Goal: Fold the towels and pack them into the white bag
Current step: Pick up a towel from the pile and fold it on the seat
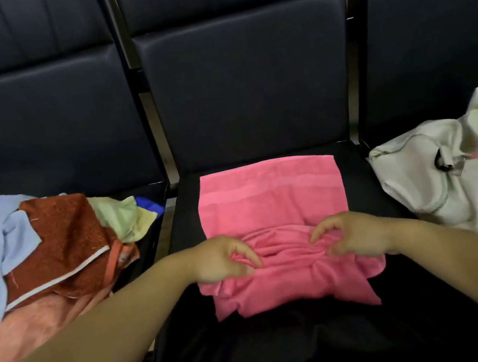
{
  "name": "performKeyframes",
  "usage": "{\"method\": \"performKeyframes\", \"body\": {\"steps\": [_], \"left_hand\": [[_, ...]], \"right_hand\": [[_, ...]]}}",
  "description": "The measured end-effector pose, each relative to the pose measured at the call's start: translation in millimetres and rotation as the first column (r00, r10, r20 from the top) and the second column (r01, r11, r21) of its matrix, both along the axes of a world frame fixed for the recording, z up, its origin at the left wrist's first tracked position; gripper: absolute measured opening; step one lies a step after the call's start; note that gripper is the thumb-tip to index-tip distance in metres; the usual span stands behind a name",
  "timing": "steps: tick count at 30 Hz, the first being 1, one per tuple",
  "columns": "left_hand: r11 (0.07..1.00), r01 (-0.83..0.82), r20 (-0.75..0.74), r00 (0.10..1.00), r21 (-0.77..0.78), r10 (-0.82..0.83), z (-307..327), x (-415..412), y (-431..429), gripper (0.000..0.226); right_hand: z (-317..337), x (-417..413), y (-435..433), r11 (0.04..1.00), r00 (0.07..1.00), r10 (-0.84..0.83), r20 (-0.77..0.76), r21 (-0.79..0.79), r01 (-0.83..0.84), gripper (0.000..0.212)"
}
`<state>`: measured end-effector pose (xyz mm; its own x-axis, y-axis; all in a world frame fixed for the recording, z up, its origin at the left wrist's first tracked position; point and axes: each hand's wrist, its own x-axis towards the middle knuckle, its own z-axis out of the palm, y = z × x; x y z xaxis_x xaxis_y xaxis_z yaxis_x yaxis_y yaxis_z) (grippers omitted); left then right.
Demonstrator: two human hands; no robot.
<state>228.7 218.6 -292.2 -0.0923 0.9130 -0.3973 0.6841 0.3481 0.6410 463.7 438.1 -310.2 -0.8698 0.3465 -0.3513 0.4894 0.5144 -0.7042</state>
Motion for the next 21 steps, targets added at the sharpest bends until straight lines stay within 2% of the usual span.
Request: {"method": "performKeyframes", "body": {"steps": [3, 6, 8, 11, 15, 18, 21], "left_hand": [[0.983, 0.100, 0.120, 0.989, -0.153, -0.082, 10, 3, -17, 0.023], [0.972, 0.112, 0.236, 0.970, -0.205, -0.062, 13, 9, -36, 0.026], [0.975, 0.073, 0.237, 0.971, -0.210, -0.022, 14, 11, -45, 0.027], [0.984, 0.009, 0.169, 0.985, -0.177, 0.021, 18, 10, -49, 0.027], [0.986, -0.159, 0.024, 0.987, -0.059, 0.160, 16, 3, -47, 0.036], [0.957, -0.286, 0.015, 0.958, 0.038, 0.286, 11, -2, -45, 0.037], [0.921, -0.376, -0.035, 0.924, 0.101, 0.381, 9, -7, -41, 0.031]], "right_hand": [[-6, 19, -19, 0.958, 0.996, 0.019, 0.083, -0.287, 0.006, 0.037], [-3, 34, -28, 0.872, 0.994, 0.030, 0.106, -0.489, 0.026, 0.035], [2, 38, -29, 0.827, 0.995, -0.009, 0.096, -0.558, 0.061, 0.034], [10, 39, -29, 0.862, 0.993, -0.084, 0.077, -0.494, 0.111, 0.032], [13, 37, -26, 0.961, 0.985, -0.171, 0.003, -0.220, 0.167, 0.026], [14, 33, -22, 0.972, 0.971, -0.229, -0.071, -0.076, 0.224, 0.027], [11, 29, -20, 0.959, 0.956, -0.283, -0.082, -0.058, 0.279, 0.019]]}}
